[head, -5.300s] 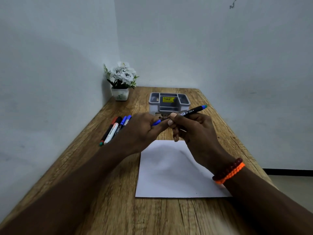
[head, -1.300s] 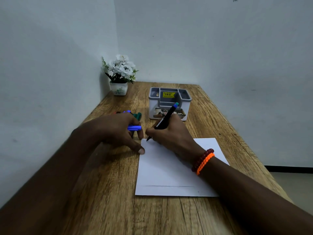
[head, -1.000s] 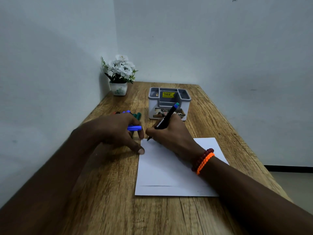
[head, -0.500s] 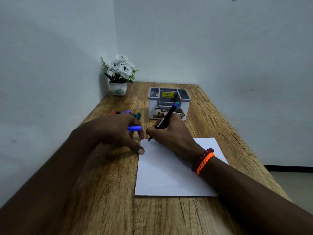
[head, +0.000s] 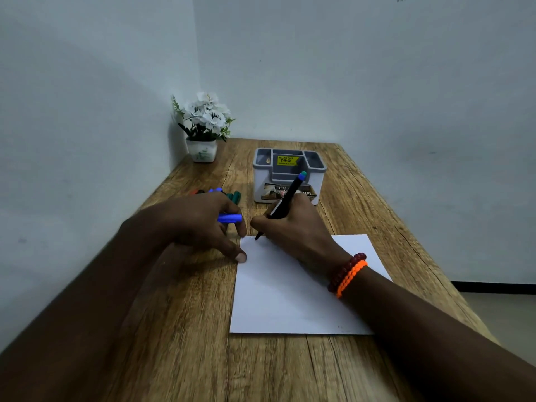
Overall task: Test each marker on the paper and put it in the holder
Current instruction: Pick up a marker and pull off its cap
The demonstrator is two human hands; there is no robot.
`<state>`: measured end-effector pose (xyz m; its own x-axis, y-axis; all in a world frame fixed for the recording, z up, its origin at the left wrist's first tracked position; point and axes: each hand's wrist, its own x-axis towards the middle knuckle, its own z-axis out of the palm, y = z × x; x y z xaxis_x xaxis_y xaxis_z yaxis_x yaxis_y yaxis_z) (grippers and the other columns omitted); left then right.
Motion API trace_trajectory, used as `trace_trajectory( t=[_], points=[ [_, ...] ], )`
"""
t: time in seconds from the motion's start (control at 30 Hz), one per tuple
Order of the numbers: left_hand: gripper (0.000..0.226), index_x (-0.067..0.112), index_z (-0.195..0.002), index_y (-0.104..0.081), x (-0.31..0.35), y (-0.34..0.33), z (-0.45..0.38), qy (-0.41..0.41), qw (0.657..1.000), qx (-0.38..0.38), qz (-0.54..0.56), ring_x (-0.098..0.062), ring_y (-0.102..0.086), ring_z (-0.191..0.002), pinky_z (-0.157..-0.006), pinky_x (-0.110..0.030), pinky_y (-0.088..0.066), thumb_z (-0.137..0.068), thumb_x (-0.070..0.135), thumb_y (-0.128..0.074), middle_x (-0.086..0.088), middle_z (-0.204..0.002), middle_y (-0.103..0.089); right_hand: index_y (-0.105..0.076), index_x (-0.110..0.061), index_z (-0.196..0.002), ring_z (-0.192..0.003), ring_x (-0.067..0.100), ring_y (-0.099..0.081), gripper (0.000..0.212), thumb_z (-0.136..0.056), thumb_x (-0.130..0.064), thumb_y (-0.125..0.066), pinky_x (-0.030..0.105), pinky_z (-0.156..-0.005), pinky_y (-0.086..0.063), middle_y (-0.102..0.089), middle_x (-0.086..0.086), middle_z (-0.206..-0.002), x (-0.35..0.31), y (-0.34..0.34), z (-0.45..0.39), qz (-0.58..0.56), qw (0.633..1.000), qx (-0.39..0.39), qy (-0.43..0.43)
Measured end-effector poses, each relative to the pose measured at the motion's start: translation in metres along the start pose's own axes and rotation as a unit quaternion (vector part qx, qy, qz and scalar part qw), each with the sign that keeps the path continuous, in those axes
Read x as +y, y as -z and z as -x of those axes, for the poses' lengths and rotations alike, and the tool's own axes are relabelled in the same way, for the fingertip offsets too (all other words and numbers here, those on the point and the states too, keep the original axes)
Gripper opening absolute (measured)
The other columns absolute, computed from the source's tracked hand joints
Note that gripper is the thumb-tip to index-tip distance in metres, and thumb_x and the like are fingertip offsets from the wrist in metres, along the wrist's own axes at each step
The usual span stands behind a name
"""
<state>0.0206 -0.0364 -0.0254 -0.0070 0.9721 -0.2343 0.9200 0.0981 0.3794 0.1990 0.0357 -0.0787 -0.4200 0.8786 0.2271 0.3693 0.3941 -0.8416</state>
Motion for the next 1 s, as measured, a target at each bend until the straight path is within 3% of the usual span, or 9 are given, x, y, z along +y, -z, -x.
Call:
trace_trajectory(
  t=[0.1,0.37,0.5,0.63,0.87,1.0],
  points=[
    [0.046,0.034,-0.102,-0.072,-0.0004,0.0004,0.0008,-0.001,1.0,-0.001,0.007,-0.017,-0.064,-0.09,-0.072,-0.03,-0.047,-0.063,0.051,-0.09,-0.002,-0.102,-0.069,-0.062,-0.011,-0.108,-0.09,0.022,-0.072,0.042,-0.082,-0.033,-0.086,0.04,-0.074,-0.062,-0.071,0.007,-0.096,0.0017,-0.001,-0.0013,-0.005,1.0,0.014,-0.005],
    [0.045,0.034,-0.101,-0.072,0.0002,0.0007,0.0011,0.001,1.0,-0.003,0.014,-0.017,-0.064,-0.087,-0.074,-0.033,-0.049,-0.063,0.051,-0.09,-0.001,-0.097,-0.068,-0.066,-0.01,-0.105,-0.086,0.019,-0.071,0.036,-0.085,-0.034,-0.082,0.034,-0.07,-0.061,-0.071,0.005,-0.093,0.0008,0.0007,-0.0009,0.024,1.0,0.003,0.005],
    [0.045,0.033,-0.102,-0.072,0.0014,0.0007,0.001,0.002,1.0,-0.004,0.012,-0.017,-0.064,-0.092,-0.079,-0.036,-0.052,-0.064,0.05,-0.09,-0.003,-0.103,-0.068,-0.06,-0.011,-0.11,-0.091,0.018,-0.07,0.04,-0.085,-0.032,-0.084,0.035,-0.077,-0.062,-0.069,0.004,-0.099,0.0002,0.0007,-0.0006,0.013,1.0,0.008,-0.002],
    [0.045,0.033,-0.101,-0.072,0.0016,0.0008,0.0015,0.003,1.0,-0.003,0.009,-0.018,-0.064,-0.095,-0.08,-0.036,-0.052,-0.064,0.05,-0.09,-0.003,-0.106,-0.068,-0.067,-0.009,-0.103,-0.085,0.019,-0.072,0.036,-0.083,-0.033,-0.084,0.035,-0.071,-0.061,-0.072,0.005,-0.091,0.0023,0.0003,-0.0031,0.022,0.999,0.021,0.012],
    [0.045,0.034,-0.101,-0.072,0.0029,0.0004,0.0019,0.005,1.0,-0.001,0.005,-0.017,-0.063,-0.095,-0.084,-0.04,-0.053,-0.064,0.05,-0.09,-0.001,-0.107,-0.067,-0.066,-0.01,-0.107,-0.088,0.016,-0.07,0.038,-0.084,-0.034,-0.084,0.036,-0.075,-0.062,-0.071,0.004,-0.095,0.0043,-0.0008,-0.0028,0.025,1.0,0.015,0.009],
    [0.044,0.032,-0.103,-0.072,0.0023,0.0003,0.0021,-0.001,1.0,-0.004,0.008,-0.016,-0.063,-0.088,-0.071,-0.03,-0.047,-0.066,0.049,-0.089,-0.003,-0.101,-0.068,-0.066,-0.008,-0.111,-0.088,0.016,-0.07,0.04,-0.085,-0.033,-0.084,0.02,-0.062,-0.05,-0.071,0.004,-0.096,0.0055,0.0009,-0.0037,0.024,0.999,0.019,0.009]
  ],
)
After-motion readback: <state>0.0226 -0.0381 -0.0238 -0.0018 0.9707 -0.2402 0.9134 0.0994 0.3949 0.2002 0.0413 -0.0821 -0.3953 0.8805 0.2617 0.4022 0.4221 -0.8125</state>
